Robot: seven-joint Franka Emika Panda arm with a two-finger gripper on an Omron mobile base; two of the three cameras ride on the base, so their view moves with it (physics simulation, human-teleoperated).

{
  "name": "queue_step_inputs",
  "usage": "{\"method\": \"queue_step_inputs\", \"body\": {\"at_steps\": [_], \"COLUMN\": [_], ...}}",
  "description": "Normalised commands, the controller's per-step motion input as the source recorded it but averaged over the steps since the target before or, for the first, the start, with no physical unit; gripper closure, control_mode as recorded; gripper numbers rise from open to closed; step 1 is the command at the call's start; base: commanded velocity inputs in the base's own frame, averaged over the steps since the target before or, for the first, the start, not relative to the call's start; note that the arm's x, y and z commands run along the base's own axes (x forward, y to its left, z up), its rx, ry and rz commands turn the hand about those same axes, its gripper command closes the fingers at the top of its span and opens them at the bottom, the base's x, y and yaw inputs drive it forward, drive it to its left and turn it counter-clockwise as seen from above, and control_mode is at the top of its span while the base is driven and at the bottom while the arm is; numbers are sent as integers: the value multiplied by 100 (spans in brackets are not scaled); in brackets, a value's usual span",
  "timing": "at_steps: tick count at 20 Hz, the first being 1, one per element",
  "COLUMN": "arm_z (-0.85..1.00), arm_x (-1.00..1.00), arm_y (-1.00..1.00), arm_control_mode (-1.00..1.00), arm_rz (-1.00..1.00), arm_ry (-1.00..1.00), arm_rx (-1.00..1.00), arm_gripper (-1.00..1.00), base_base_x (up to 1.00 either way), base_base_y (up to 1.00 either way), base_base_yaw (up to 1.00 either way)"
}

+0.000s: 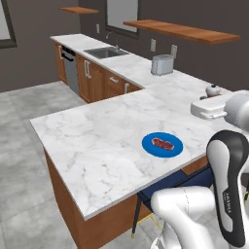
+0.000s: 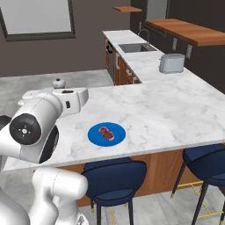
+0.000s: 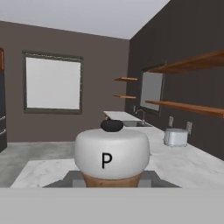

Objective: Retrieve the shaker from the cabinet and place it next the steak on a plate on the dining table.

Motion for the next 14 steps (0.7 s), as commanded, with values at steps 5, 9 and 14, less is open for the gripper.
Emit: {"method": "queue_step_inputs", "body": {"at_steps": [5,9,14], "arm_z": [0,0,-1], "arm_x": [0,4,24], "arm_y": [0,0,0], "arm_control_mode": [100,-100,-100], "arm_rz": [0,0,4], "arm_ry": [0,0,1], "arm_rx": [0,0,0], "arm_gripper": [100,100,100], "base_base_x": [0,1,0], "base_base_y": [1,0,0], "base_base_yaw": [0,0,0]}}
